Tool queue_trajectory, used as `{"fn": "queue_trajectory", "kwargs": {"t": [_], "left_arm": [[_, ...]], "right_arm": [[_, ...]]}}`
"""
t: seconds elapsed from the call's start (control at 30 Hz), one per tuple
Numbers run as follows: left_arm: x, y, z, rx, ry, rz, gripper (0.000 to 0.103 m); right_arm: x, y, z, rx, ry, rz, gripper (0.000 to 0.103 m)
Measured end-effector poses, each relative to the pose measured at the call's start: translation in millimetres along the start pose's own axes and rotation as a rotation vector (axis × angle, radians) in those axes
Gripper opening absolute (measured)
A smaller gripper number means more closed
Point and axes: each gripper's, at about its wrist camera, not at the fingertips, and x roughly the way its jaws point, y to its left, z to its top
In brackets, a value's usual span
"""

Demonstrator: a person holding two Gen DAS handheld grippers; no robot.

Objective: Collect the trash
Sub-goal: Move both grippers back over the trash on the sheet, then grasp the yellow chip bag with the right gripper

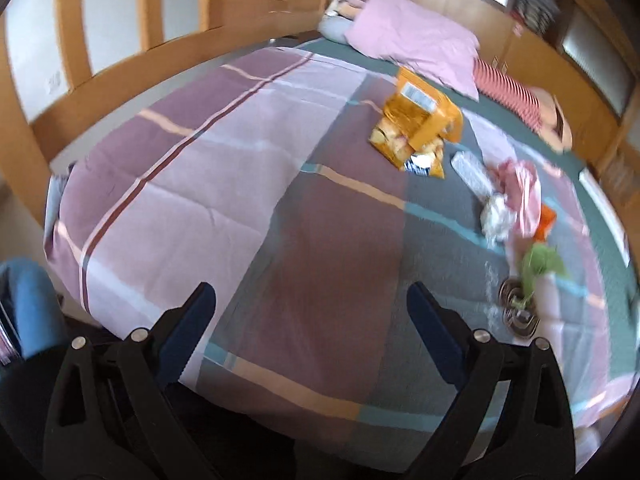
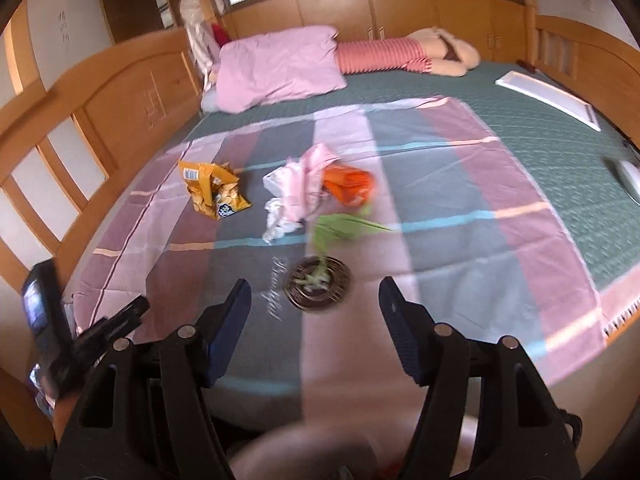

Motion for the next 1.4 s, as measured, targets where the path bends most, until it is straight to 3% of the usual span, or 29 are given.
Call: {"fn": "queue_trajectory", "kwargs": {"t": [0.1,0.17,0.23,0.33,0.43,0.5,0.57,0.63,0.67,0.7,0.77,0.83,0.97,1.17,1.27,1.33,1.4], "left_arm": [[-3,15,0,-0.100,-0.022,0.039,0.097],[-3,27,2,-0.174,-0.043,0.070,0.098],[-3,46,3,-0.289,-0.052,0.084,0.099],[-2,66,0,-0.414,-0.024,0.076,0.099],[-1,68,-1,-0.422,-0.020,0.059,0.099],[-3,65,-1,-0.398,-0.030,0.058,0.099],[-3,61,1,-0.385,-0.034,0.058,0.099],[-2,61,3,-0.386,-0.041,0.062,0.099],[-1,61,4,-0.388,-0.043,0.062,0.099],[-1,60,5,-0.390,-0.045,0.060,0.099],[-1,61,5,-0.397,-0.046,0.054,0.099],[-2,62,3,-0.413,-0.052,0.052,0.099],[-5,69,0,-0.461,-0.063,0.045,0.099],[-8,70,-2,-0.469,-0.074,0.041,0.099],[-7,68,-2,-0.464,-0.068,0.039,0.099],[-6,68,-2,-0.458,-0.070,0.043,0.099],[-6,65,-2,-0.445,-0.073,0.048,0.099]], "right_arm": [[27,34,20,-0.015,-0.017,0.030,0.066],[43,68,34,-0.092,-0.024,0.065,0.066],[69,110,51,-0.202,0.004,0.118,0.066],[116,150,73,-0.251,0.056,0.136,0.066],[158,183,103,-0.301,0.014,0.062,0.067],[182,201,118,-0.373,-0.026,-0.022,0.082],[217,220,124,-0.513,0.046,-0.085,0.083],[240,232,116,-0.634,0.107,-0.161,0.081],[246,235,109,-0.697,0.117,-0.188,0.065],[248,236,102,-0.745,0.122,-0.211,0.044],[241,232,93,-0.787,0.094,-0.236,0.030],[227,218,90,-0.725,0.127,-0.147,0.018],[192,193,76,-0.657,0.130,-0.058,0.018],[138,167,26,-0.728,0.156,0.053,0.019],[125,152,5,-0.751,0.223,0.117,0.031],[117,143,-7,-0.751,0.294,0.207,0.039],[110,137,-15,-0.761,0.320,0.244,0.053]]}}
